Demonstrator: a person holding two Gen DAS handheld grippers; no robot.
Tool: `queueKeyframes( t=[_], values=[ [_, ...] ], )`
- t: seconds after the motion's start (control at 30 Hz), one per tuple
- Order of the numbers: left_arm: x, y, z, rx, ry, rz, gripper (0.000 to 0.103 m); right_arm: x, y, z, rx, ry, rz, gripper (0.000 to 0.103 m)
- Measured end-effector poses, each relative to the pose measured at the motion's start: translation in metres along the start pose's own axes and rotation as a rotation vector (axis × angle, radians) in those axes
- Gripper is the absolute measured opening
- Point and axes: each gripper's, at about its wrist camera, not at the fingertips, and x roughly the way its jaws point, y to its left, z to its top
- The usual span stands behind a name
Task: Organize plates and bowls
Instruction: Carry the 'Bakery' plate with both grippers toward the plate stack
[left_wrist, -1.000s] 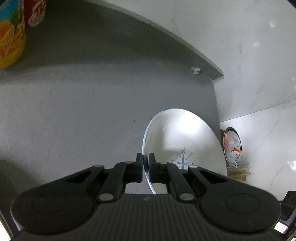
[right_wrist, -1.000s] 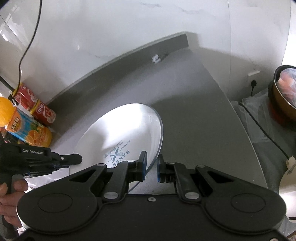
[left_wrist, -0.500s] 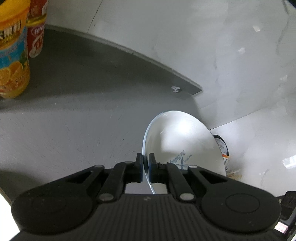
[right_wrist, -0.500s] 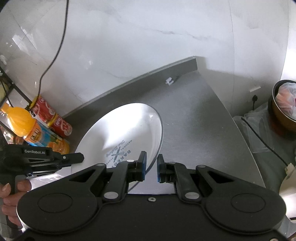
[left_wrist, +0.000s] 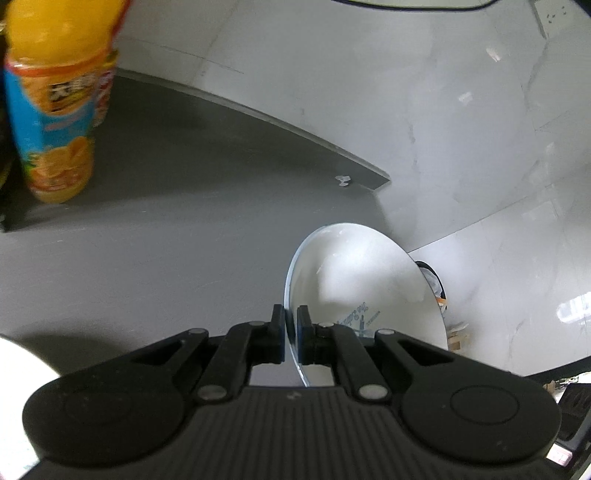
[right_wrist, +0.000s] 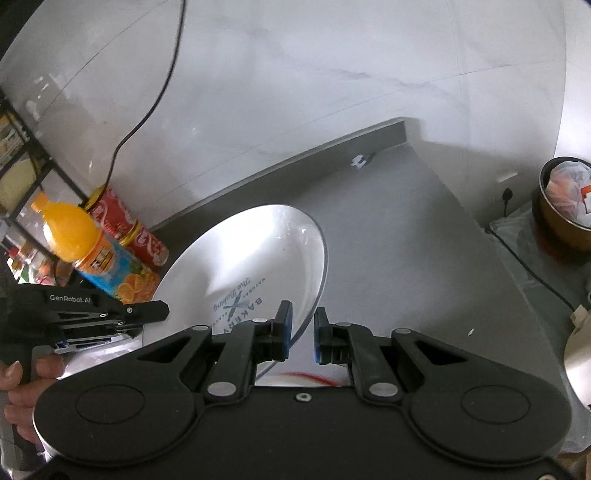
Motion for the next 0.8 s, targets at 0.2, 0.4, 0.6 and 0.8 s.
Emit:
queueKeyframes(
  t=[0.2, 0.4, 0.6, 0.8],
  values=[
    [-0.025, 0.029, -0.006, -0.021, -0.013, 0.015, 0.004, 0.002, 0.031, -0.018, -0.018, 0.017, 0.015, 0.011],
    [-0.049, 0.063, -0.015, -0.054, -0.018, 0.034, 0.004, 0.007, 0.065, -0.036, -0.041, 0.035, 0.040, 0.011],
    [-0.075, 0.099, -0.024, -0.079, -0.028, 0.053, 0.004, 0.011, 0.098, -0.054, -0.067, 0.054, 0.054, 0.011],
    [-0.096, 0.127, -0.033, -0.097, -0.035, 0.063, 0.004, 0.015, 0.122, -0.072, -0.082, 0.073, 0.062, 0.011]
  ],
)
